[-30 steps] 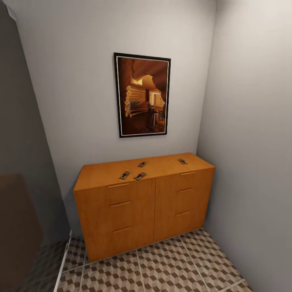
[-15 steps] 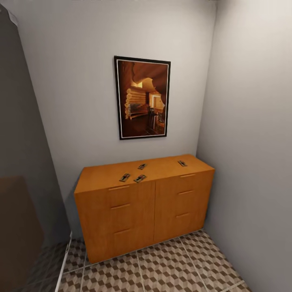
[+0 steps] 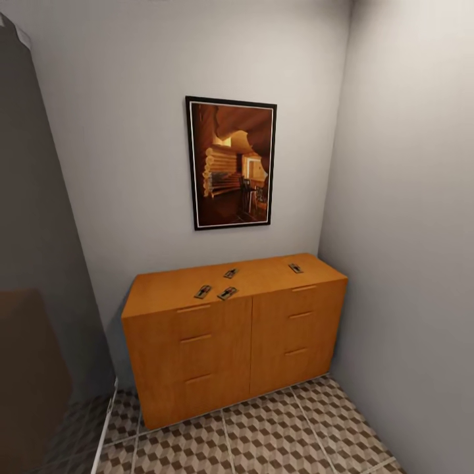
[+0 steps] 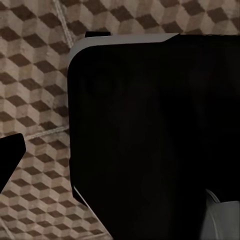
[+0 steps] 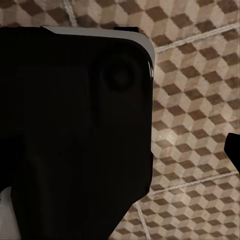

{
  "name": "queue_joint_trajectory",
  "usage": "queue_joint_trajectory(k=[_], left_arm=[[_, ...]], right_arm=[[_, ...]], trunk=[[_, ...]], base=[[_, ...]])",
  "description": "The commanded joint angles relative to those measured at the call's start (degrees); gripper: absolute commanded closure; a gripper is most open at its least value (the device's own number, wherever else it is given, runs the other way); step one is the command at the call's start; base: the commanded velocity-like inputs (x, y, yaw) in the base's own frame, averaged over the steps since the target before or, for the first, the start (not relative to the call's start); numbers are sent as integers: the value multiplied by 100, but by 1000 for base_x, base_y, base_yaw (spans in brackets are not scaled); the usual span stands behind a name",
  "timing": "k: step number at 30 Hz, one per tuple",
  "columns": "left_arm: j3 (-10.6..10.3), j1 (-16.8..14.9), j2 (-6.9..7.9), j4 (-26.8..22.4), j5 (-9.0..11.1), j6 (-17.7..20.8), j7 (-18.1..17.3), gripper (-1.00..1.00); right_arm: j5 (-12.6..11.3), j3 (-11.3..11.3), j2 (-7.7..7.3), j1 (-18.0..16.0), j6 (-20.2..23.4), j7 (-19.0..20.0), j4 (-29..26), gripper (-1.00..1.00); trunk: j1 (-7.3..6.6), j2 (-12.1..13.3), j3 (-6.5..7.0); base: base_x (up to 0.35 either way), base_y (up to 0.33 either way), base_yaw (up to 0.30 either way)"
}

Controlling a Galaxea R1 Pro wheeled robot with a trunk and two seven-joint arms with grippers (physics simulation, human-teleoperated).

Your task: Take the four mousetraps from the cabinet in the bathroom and place them on the bathroom floor. Make sure all four end up on the same floor surface, and ensure that at least two of them are either under or directly next to the same bathroom sink.

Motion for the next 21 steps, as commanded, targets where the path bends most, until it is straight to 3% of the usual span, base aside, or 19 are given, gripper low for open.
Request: queue_joint_trajectory(k=[1, 21], left_arm=[[4, -1, -1, -2, 7, -6, 3, -100], [4, -1, 4, -2, 7, -6, 11, -100]], right_arm=[[0, -1, 0, -1, -18, -6, 1, -100], [0, -1, 0, -1, -22, -6, 1, -100]], trunk=[[-22, 38, 13], [-462, 840, 372]], base=[[0, 0, 0], [0, 0, 0]])
